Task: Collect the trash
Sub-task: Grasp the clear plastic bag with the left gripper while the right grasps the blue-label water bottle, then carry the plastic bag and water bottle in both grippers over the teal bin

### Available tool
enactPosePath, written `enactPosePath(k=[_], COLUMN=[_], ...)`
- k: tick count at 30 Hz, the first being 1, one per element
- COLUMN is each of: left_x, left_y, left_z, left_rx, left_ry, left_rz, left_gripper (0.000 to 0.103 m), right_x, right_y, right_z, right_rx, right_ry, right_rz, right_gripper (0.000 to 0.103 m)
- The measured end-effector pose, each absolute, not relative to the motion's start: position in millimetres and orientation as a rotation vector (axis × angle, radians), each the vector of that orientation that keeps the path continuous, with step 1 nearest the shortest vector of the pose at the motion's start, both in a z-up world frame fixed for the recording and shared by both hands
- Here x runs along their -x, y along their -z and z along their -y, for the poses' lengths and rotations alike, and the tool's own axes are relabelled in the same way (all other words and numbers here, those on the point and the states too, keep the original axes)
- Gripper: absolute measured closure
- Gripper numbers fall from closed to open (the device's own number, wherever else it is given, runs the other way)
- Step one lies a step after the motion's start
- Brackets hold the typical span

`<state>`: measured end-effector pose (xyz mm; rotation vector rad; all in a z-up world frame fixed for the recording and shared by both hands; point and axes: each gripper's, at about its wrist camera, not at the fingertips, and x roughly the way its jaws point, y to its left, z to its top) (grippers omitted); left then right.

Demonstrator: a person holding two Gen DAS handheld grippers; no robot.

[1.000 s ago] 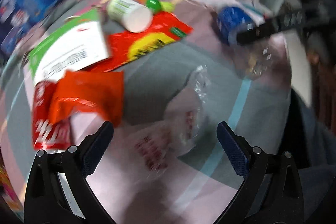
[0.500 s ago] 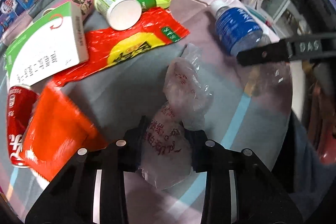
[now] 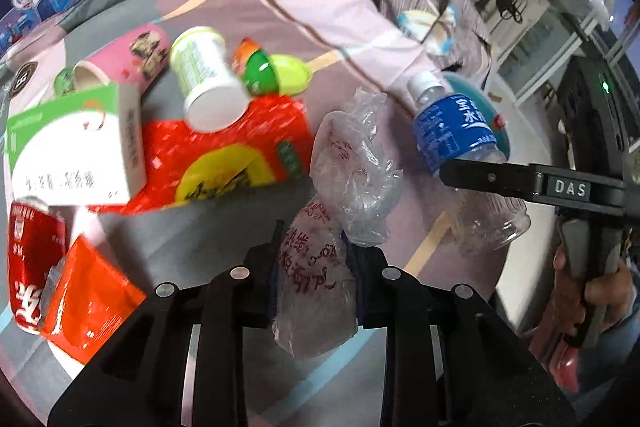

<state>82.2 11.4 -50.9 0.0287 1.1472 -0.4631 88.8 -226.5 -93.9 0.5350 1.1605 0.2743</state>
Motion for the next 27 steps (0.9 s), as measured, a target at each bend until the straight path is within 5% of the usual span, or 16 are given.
enactPosePath(k=[14,27], left_x=[-121.3,-146.1], left_y=[29.0,48.2], left_z=[132.1,256.8], left_rx=[-0.119,-0.239], left_ry=[0.614,0.740], left_rz=[-1.140,-1.198], left_gripper=[0.075,0.075], right_x=[-69.6,-73.9], right_y=[71.9,117.1], right_z=[384.0,487.9], right_rx=[-0.723,-0.824], right_ry=[-0.062,0.100], right_rz=[-0.991,-1.041], right_gripper=[0.040,0.040])
